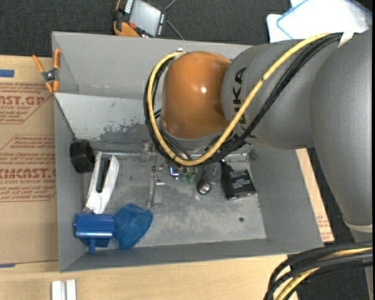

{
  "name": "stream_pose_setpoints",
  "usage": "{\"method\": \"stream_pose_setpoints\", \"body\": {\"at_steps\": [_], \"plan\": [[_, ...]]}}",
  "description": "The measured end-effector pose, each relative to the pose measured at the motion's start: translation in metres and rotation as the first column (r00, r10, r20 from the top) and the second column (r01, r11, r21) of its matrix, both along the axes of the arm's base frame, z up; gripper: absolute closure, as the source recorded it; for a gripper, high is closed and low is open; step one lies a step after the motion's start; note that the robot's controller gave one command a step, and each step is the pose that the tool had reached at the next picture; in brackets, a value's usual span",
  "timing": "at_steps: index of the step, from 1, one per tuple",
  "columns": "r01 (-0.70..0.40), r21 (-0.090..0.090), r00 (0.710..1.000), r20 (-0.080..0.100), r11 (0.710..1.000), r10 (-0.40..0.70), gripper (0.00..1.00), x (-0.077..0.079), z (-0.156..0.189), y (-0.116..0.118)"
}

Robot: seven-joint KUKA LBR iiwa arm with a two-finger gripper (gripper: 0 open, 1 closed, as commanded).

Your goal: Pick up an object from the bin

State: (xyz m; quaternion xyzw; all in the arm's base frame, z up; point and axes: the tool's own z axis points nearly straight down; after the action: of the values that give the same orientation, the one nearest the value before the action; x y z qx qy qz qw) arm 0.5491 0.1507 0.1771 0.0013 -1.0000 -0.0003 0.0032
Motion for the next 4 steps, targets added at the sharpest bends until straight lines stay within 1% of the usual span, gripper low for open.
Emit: {"method": "stream_pose_setpoints", "body": {"at_steps": [1, 2, 3, 4], "plan": [[0.002, 0.001, 1.000, 0.007, 1.000, -0.002, 0.00, 0.002, 0.005, -0.001], [-0.257, -0.001, 0.966, 0.013, 0.966, 0.257, 0.00, -0.036, -0.073, 0.022], [-0.292, 0.001, 0.956, 0.012, 0.956, 0.292, 0.00, -0.059, -0.039, 0.041], [-0.485, 0.003, 0.874, -0.004, 0.874, 0.485, 0.00, -0.055, -0.078, 0.087]]}}
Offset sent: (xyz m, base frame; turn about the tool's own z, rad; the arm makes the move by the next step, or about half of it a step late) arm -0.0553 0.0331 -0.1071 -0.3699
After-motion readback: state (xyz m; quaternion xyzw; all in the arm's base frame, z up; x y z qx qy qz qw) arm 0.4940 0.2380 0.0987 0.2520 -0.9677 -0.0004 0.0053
